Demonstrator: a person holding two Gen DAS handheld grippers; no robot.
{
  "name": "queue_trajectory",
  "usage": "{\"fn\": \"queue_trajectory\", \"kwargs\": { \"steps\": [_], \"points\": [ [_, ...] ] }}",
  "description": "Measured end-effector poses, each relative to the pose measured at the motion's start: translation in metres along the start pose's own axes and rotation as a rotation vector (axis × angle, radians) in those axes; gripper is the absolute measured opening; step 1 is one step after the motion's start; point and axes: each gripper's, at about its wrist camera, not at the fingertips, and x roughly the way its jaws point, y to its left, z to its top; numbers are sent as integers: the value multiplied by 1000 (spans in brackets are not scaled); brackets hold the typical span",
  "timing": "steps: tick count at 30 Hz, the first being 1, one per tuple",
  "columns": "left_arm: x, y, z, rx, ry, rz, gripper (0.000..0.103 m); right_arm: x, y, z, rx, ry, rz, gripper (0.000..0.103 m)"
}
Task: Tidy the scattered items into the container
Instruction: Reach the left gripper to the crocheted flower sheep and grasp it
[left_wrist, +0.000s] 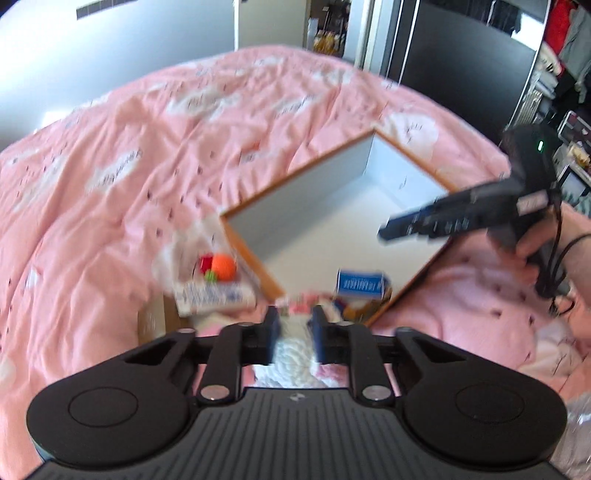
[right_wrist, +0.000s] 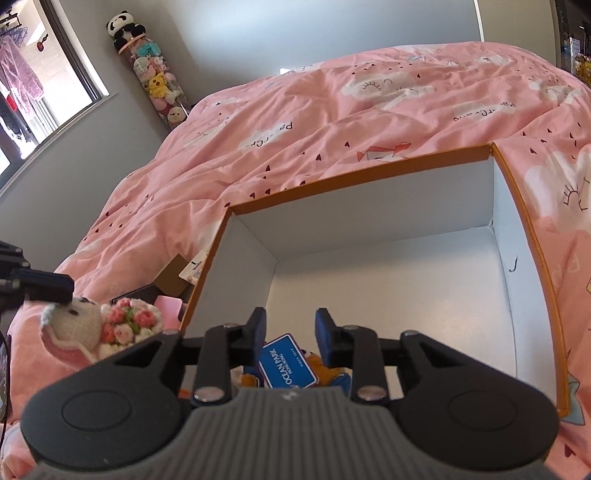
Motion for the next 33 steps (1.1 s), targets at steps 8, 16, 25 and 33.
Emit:
{"fn": "queue_trajectory", "kwargs": {
  "steps": [8,16,25,33],
  "points": [
    [29,-18,42,100,77,-31,1,-1,7,-2,-20,3,13,43],
    [83,-10,-17,80,419,-19,33,4,-1,-9,18,11,17,44],
    [127,-3,-69,-94,576,15,61,8,-8,-14,49,18,-2,54],
    [158,-5,-89,-110,622,66,58,9,-11,-21,74,31,-5,56]
  ]
}}
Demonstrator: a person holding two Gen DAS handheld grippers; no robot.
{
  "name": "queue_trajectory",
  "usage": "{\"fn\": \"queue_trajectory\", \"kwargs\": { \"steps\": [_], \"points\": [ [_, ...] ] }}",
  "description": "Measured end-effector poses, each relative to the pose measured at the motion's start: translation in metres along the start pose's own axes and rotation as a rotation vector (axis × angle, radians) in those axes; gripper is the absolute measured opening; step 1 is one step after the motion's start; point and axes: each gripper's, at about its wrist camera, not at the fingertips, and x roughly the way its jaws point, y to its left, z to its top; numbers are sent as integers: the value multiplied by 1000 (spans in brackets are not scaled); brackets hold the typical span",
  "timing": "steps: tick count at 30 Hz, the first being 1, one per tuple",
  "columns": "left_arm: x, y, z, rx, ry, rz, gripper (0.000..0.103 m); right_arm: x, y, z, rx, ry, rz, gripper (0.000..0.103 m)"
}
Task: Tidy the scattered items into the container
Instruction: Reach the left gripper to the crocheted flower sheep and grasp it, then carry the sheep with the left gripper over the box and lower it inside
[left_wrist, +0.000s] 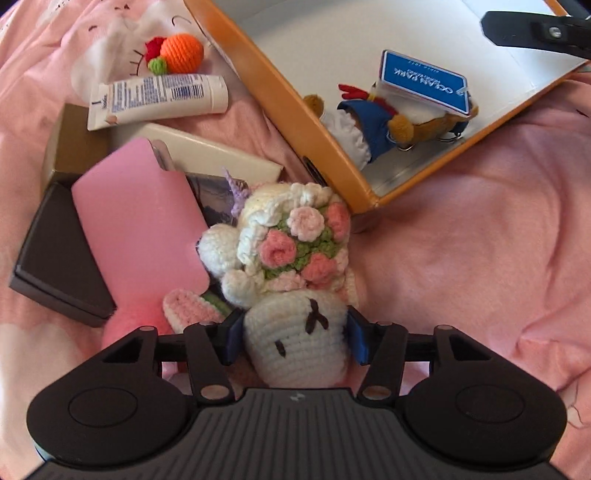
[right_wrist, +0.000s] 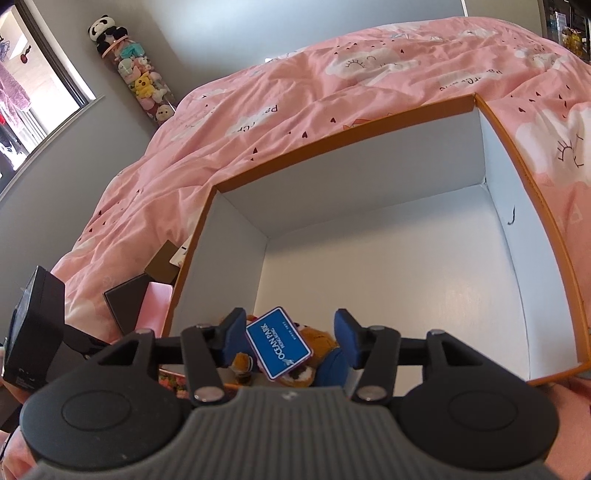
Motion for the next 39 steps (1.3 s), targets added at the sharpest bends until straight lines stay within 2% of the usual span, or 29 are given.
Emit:
{"fn": "queue_trajectory", "kwargs": {
  "steps": [7,11,14,18,21,23,29,35,39],
  "points": [
    [-45,4,-30,41,-138,13,51,0,-4,-3,8,5,-14,58],
    [-90,7,-43,51,-268,15,50,2,-3,-2,3,6,-10,58],
    [-125,7,-43,95,-375,10,50,3,1,0,-12,4,-2,58],
    [-156,-3,-21,190,-478,11,51,-1,7,4,-40,-13,-2,58],
    [-163,-15,2,264,-511,14,51,-5,10,7,-64,-30,-25,58],
    [-159,-22,22,303,-504,11,51,-8,10,9,-74,-37,-45,58],
    [-98,-37,75,375,-411,-27,51,-15,4,12,-82,-48,-77,58],
    [-53,-31,102,371,-322,-70,52,-6,-7,12,-66,-33,-95,58],
    [-33,-34,111,419,-268,-68,53,5,-12,14,-58,-13,-90,58]
  ]
}}
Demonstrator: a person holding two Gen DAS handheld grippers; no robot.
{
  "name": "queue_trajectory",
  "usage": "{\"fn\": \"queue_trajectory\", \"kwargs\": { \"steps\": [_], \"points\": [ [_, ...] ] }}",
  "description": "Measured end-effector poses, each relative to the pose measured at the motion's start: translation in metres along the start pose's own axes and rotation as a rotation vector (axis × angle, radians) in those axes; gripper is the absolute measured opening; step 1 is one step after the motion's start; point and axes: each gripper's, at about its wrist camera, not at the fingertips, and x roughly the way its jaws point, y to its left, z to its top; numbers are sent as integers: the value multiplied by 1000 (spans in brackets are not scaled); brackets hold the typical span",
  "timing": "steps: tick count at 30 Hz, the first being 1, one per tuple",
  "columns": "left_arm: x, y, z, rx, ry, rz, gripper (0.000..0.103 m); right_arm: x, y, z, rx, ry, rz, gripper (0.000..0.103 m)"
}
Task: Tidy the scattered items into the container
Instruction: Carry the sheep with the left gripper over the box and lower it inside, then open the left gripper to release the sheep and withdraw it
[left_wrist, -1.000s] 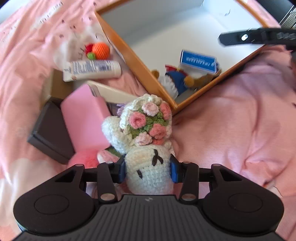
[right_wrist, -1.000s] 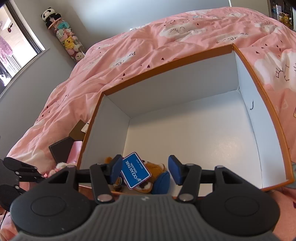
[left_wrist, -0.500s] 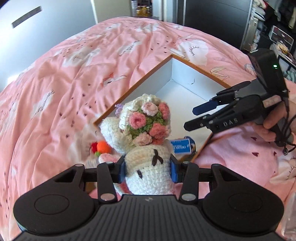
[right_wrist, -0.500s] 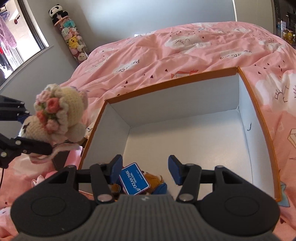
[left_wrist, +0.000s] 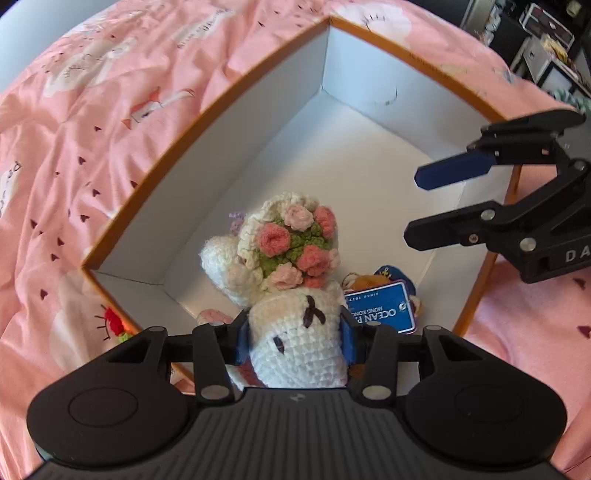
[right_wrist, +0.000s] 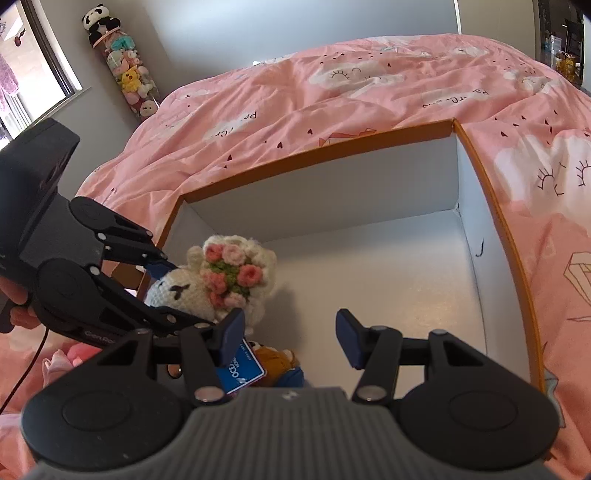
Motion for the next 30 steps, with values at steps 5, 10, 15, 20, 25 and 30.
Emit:
{"fn": "queue_trajectory", "kwargs": {
  "steps": [5,10,15,20,25,30],
  "points": [
    [6,1,0,60,3,-37,56,10,0,6,0,20,8,58],
    [4,-2,3,83,-15,-42,60,24,3,19,32,46,75,65],
    [-3,-3,5,79,-21,-12,62,46,5,30,88,79,96,74],
    [-12,-5,1,67,-18,2,62,60,3,33,117,99,81,74],
    [-18,-9,-4,68,8,4,43,73,2,35,128,124,87,73],
    [-14,-6,-4,58,25,9,32,88,8,43,129,145,108,72]
  ]
}}
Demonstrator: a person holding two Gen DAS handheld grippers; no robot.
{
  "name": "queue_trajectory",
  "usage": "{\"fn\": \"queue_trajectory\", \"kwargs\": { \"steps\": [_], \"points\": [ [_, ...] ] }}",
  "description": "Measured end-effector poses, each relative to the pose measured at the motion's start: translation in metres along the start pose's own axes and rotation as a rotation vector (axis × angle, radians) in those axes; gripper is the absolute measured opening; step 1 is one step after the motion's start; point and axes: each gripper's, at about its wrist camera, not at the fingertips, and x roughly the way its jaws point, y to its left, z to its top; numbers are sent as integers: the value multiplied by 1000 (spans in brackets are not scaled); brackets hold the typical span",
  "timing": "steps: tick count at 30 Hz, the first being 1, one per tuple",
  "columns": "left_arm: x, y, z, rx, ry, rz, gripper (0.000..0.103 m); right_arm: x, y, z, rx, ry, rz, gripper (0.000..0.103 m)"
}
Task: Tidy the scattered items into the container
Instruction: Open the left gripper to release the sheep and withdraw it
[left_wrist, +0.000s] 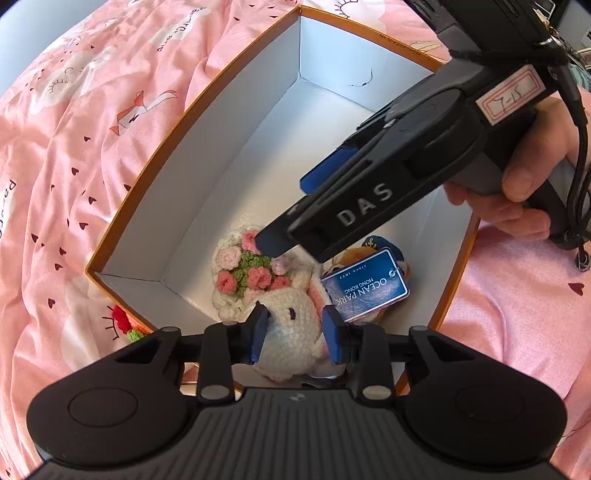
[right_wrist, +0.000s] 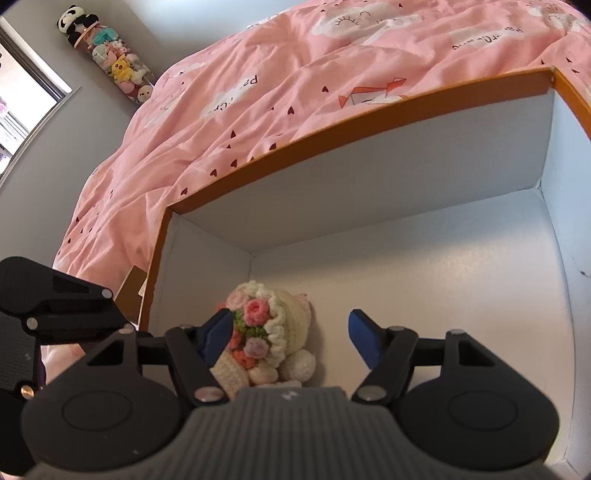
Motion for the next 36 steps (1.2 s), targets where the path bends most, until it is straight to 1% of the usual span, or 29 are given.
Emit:
{"fn": "queue_trajectory", "kwargs": {
  "steps": [1,4,6,7,8,10,11,12,15,16,19,22,24,25,28,30,31,32,34,36],
  "points": [
    [0,1,-1,-5,3,1,30,3,2,2,-2,3,6,72],
    [3,3,-4,-12,11,9,29,15,9,5,-8,23,26,63],
    [4,2,-6,-14,11,20,28,22,12,3,-9,42,27,48],
    [3,2,-7,-14,9,21,28,24,11,1,-5,47,44,37],
    [4,2,-8,-15,6,24,28,23,11,0,0,41,54,30],
    [4,2,-9,-19,-8,28,29,16,14,-4,-17,25,38,26],
    [4,1,-9,-20,-16,40,28,12,15,-6,-23,14,27,21],
    [5,1,-9,-23,-23,54,29,6,15,-9,-30,0,15,14],
    [9,2,-8,-38,-44,88,29,-10,13,-16,-17,-26,-6,11],
    [11,3,-8,-46,-46,105,29,-14,12,-19,-8,-28,-11,0],
    [14,5,-10,-76,-70,128,29,-18,9,-28,10,1,11,0],
    [8,6,-15,-121,-121,145,29,-16,10,-37,1,14,-2,0],
    [-1,8,-23,-170,-160,149,29,-21,10,-42,1,-1,2,2],
    [-7,8,-28,-198,-181,152,29,-26,12,-45,-9,-19,3,5],
    [-32,8,-46,-269,-245,149,29,-46,23,-54,-74,-99,-24,9],
    [-51,3,-59,-322,-263,168,29,-61,31,-61,-102,-157,-21,21],
    [-59,3,-64,-354,-276,175,29,-67,34,-65,-109,-183,-10,37],
    [-66,2,-71,-386,-290,176,29,-73,38,-68,-117,-210,3,43],
    [-80,2,-73,-470,-305,178,29,-82,48,-75,-136,-249,17,43],
    [-97,-5,-89,-536,-315,195,29,-88,56,-81,-141,-270,41,43]
  ]
}}
